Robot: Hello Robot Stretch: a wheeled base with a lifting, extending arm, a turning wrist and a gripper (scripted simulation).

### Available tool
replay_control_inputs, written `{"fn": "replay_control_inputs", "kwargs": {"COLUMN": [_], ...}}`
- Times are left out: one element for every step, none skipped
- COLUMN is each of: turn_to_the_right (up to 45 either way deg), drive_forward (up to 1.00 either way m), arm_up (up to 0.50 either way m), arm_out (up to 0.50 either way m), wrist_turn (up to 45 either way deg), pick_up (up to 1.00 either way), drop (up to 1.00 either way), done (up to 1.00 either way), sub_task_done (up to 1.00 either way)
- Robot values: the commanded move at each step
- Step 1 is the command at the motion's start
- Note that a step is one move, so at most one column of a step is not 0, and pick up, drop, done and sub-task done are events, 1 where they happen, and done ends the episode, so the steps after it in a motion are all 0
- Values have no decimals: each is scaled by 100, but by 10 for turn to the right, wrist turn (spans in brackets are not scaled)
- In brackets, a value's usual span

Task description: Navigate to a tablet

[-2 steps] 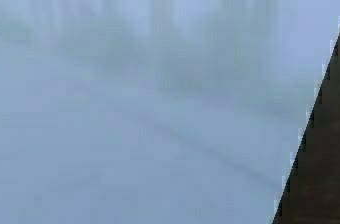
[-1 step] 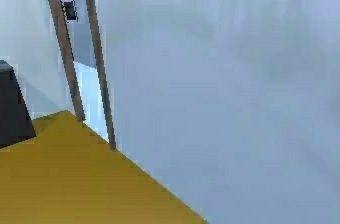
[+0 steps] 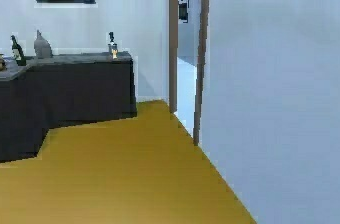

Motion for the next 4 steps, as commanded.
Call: {"fn": "replay_control_inputs", "kwargs": {"turn_to_the_right": [0,-30,0,30], "drive_forward": [100,0,100,0], "arm_up": [0,0,0,0], "arm_out": [0,0,0,0], "wrist_turn": [0,0,0,0], "pick_up": [0,0,0,0], "drop": [0,0,0,0], "done": [0,0,0,0], "sub_task_done": [0,0,0,0]}}
